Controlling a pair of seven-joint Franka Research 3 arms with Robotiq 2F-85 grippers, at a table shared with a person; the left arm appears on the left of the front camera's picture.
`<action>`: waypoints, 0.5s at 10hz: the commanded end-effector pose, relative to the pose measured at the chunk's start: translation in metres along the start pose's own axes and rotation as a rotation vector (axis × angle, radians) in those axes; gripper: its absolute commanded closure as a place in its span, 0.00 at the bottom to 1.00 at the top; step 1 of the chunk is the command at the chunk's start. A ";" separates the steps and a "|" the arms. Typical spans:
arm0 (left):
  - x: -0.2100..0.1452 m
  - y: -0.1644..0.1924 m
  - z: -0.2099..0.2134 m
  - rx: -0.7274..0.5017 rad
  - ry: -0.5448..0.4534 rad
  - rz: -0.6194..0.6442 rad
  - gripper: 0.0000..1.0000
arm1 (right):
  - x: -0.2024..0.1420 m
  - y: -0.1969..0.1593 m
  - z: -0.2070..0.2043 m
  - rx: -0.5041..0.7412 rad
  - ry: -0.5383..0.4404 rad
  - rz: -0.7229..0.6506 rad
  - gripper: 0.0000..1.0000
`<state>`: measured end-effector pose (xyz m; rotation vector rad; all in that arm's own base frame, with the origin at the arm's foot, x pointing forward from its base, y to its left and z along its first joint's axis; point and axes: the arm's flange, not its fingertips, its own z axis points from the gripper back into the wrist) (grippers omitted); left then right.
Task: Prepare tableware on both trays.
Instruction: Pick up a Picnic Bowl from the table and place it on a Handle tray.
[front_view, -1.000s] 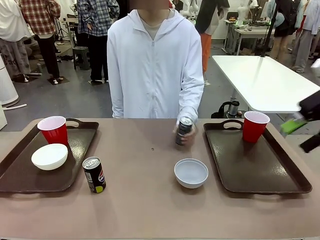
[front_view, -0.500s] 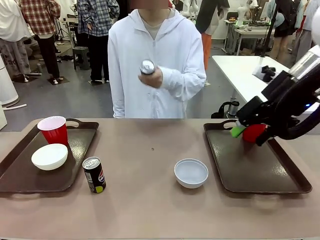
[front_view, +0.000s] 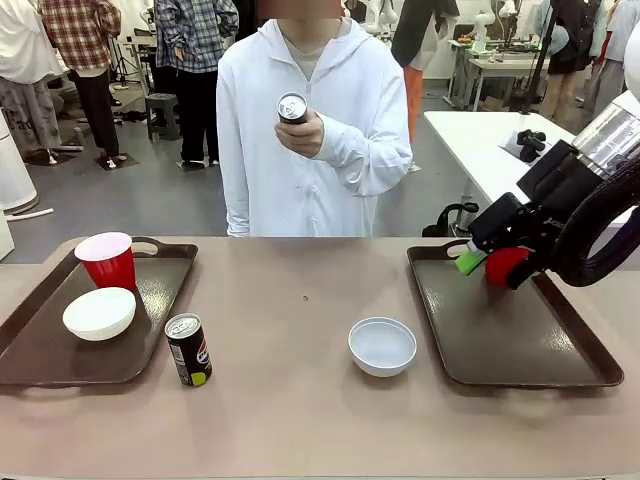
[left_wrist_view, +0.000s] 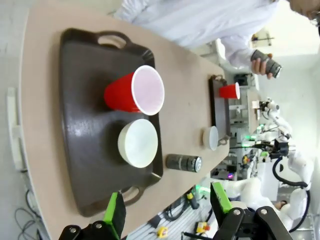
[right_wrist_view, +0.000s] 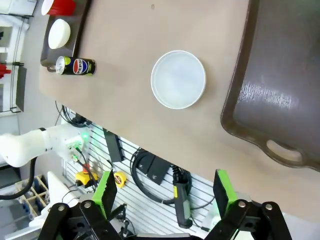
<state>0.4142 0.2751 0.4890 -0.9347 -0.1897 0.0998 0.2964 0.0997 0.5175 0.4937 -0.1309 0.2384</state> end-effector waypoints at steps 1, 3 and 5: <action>-0.003 0.001 -0.001 -0.025 -0.017 0.006 0.10 | 0.003 0.003 -0.012 -0.083 -0.015 -0.007 0.00; -0.003 0.001 -0.001 -0.025 -0.017 0.006 0.10 | 0.033 0.007 -0.051 -0.134 0.046 0.014 0.00; -0.003 0.001 -0.001 -0.025 -0.017 0.006 0.10 | 0.046 -0.019 -0.078 -0.230 0.072 -0.040 0.00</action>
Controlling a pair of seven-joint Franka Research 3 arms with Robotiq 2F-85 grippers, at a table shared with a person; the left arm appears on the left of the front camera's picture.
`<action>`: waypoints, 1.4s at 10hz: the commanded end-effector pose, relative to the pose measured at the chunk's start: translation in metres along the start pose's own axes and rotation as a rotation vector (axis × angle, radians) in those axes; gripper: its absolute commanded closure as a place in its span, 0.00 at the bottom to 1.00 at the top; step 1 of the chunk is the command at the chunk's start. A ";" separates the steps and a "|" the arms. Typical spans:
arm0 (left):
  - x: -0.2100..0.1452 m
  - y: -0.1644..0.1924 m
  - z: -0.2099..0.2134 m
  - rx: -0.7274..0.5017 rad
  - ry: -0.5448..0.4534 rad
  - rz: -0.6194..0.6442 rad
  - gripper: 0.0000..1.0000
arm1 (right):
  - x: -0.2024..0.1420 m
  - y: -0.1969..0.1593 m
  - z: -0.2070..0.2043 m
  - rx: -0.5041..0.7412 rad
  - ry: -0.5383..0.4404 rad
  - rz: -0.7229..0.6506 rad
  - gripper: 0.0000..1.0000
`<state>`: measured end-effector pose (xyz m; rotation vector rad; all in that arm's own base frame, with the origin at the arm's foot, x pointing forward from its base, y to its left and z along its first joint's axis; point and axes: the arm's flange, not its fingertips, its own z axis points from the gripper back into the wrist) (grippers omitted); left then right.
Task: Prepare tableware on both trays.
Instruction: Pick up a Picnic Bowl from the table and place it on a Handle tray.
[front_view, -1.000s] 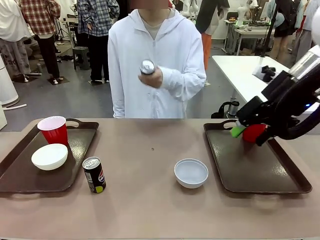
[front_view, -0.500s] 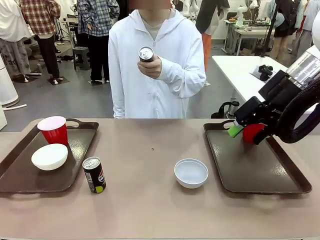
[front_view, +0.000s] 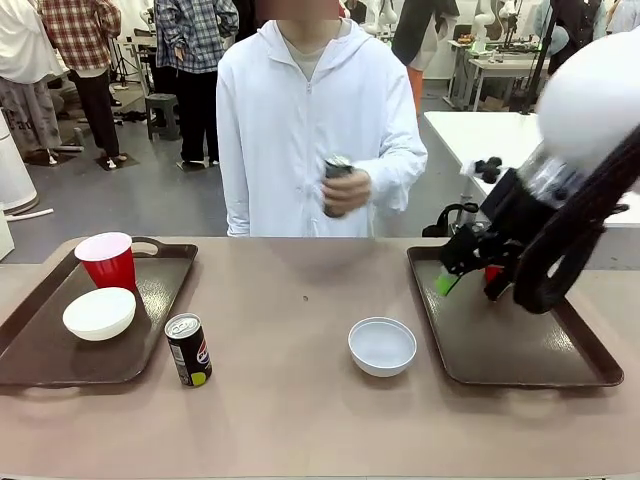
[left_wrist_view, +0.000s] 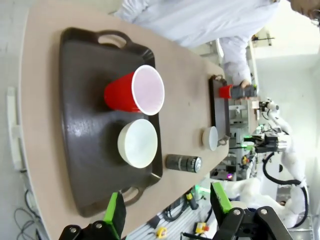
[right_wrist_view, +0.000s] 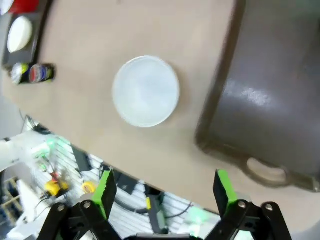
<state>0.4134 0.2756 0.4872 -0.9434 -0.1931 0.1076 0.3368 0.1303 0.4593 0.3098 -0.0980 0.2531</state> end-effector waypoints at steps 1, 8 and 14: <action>-0.002 -0.001 0.000 -0.017 -0.011 0.000 0.10 | -0.007 -0.010 -0.001 -0.017 0.040 -0.023 0.00; -0.002 -0.001 0.000 -0.017 -0.011 0.000 0.10 | -0.123 -0.031 0.059 0.019 0.232 0.083 0.00; -0.002 -0.001 0.000 -0.017 -0.011 0.000 0.10 | -0.044 -0.023 0.028 0.024 0.116 0.043 0.00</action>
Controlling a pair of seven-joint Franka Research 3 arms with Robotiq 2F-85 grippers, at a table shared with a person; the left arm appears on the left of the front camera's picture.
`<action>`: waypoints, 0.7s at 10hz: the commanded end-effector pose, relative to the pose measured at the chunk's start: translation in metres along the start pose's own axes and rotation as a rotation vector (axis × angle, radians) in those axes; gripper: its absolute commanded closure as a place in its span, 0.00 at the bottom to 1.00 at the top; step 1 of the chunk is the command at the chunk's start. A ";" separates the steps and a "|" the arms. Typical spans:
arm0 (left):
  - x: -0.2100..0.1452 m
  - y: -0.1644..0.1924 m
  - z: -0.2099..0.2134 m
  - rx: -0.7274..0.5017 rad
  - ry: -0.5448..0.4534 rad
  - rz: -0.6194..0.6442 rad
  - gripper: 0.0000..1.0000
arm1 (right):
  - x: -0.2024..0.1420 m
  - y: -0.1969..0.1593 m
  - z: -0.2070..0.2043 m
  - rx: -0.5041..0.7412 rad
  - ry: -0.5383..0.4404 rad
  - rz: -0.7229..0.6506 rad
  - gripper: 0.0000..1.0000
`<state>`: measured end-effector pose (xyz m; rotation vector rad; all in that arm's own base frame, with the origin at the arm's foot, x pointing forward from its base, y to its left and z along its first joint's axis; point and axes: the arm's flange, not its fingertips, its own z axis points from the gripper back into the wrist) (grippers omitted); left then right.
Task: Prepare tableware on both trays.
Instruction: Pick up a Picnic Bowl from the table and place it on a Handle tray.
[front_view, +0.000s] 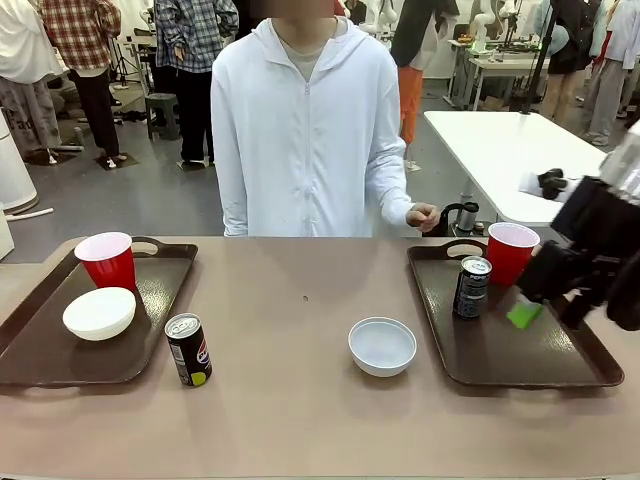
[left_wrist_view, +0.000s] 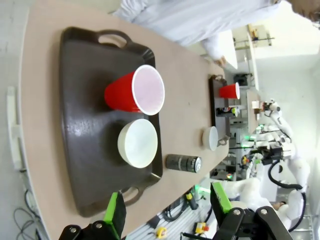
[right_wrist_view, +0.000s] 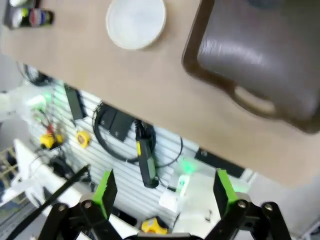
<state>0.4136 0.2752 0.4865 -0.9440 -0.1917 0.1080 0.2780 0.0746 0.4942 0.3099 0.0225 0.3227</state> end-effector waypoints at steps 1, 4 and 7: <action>-0.002 -0.001 0.001 -0.016 -0.012 -0.001 0.10 | 0.048 0.004 -0.034 -0.023 -0.017 -0.019 0.00; -0.002 -0.001 0.001 -0.016 -0.012 -0.001 0.10 | 0.116 0.026 -0.078 -0.088 -0.064 -0.042 0.00; -0.002 -0.001 0.001 -0.016 -0.012 -0.001 0.10 | 0.163 0.037 -0.107 -0.213 -0.134 -0.094 0.00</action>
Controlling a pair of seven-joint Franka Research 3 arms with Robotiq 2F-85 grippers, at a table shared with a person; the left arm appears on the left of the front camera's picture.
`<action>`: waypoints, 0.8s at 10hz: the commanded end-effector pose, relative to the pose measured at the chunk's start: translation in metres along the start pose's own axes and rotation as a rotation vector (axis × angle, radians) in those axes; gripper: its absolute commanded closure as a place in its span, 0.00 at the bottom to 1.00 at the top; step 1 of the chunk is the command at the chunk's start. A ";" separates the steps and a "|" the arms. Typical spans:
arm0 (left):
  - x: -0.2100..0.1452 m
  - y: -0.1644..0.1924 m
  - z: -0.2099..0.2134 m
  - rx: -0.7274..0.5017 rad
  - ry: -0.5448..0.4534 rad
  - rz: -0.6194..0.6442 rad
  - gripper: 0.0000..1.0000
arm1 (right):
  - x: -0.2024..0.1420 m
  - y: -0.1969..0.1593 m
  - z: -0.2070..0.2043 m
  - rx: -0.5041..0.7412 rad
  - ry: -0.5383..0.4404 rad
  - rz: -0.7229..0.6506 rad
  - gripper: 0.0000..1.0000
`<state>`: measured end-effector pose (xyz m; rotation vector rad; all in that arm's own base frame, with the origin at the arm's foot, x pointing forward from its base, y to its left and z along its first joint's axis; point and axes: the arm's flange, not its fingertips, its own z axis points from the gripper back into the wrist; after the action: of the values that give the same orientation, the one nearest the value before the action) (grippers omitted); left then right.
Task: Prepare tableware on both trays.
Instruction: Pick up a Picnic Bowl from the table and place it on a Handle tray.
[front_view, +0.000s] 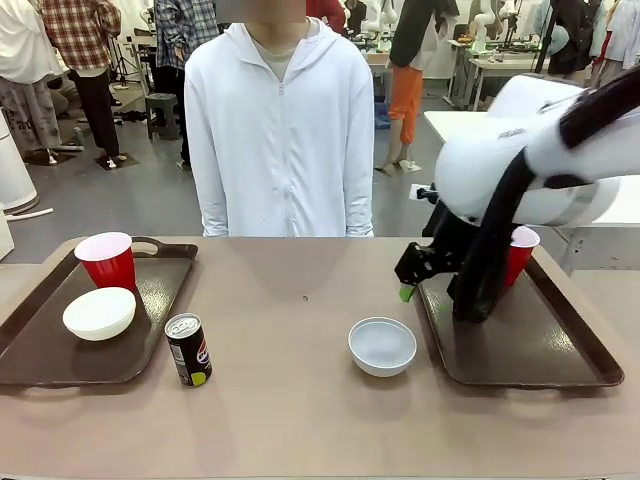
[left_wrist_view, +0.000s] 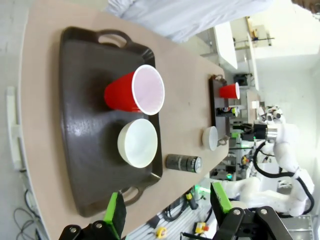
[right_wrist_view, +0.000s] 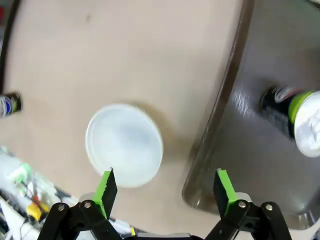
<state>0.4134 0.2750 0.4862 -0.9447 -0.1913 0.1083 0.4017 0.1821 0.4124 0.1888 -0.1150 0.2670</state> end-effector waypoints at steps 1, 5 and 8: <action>-0.001 -0.001 0.001 -0.016 -0.012 -0.002 0.10 | 0.015 0.011 -0.009 -0.078 -0.019 -0.059 0.00; -0.001 -0.001 0.001 -0.016 -0.012 -0.002 0.10 | 0.010 0.004 -0.007 -0.028 -0.014 -0.017 0.00; -0.001 -0.001 0.001 -0.016 -0.012 -0.002 0.10 | 0.013 0.005 -0.006 -0.025 -0.017 -0.023 0.00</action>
<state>0.4133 0.2751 0.4862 -0.9447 -0.1914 0.1086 0.4137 0.1912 0.4091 0.1680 -0.1333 0.2401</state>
